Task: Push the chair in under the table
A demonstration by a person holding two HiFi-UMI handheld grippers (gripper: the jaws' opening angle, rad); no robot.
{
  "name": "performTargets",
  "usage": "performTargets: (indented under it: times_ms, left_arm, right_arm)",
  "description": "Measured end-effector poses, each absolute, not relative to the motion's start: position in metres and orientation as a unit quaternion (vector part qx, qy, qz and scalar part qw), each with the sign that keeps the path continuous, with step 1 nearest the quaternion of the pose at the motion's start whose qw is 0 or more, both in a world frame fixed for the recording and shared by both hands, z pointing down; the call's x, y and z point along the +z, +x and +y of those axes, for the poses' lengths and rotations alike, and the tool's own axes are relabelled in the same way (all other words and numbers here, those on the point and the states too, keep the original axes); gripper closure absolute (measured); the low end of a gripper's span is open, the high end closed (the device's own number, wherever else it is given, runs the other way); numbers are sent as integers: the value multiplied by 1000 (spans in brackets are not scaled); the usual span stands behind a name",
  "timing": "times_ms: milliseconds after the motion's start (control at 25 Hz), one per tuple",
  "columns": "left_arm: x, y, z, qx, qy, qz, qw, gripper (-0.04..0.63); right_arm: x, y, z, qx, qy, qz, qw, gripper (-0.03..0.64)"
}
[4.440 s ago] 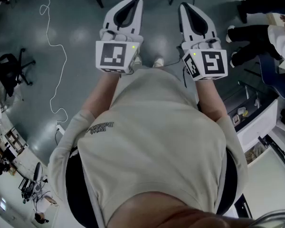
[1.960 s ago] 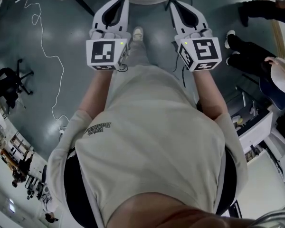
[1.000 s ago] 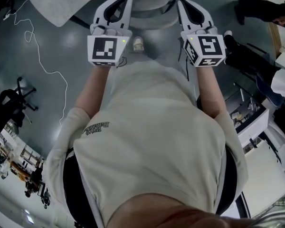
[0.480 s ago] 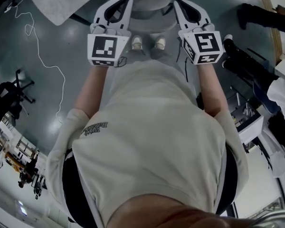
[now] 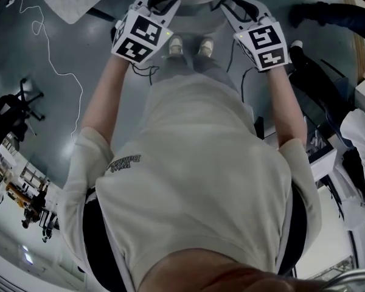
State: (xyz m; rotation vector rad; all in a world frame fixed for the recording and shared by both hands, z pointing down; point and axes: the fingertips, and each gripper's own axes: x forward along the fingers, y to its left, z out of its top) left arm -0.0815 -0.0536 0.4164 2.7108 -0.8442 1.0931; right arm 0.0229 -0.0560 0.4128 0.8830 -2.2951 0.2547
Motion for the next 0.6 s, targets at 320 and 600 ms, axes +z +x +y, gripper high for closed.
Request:
performTargets:
  times_ms: [320, 600]
  left_arm:
    - [494, -54, -17, 460, 878, -111, 70, 420]
    - [572, -57, 10, 557, 830, 12, 35, 371]
  right_arm:
    - [484, 15, -22, 108, 198, -875, 428, 428]
    - [547, 8, 5, 120, 94, -858, 490, 407]
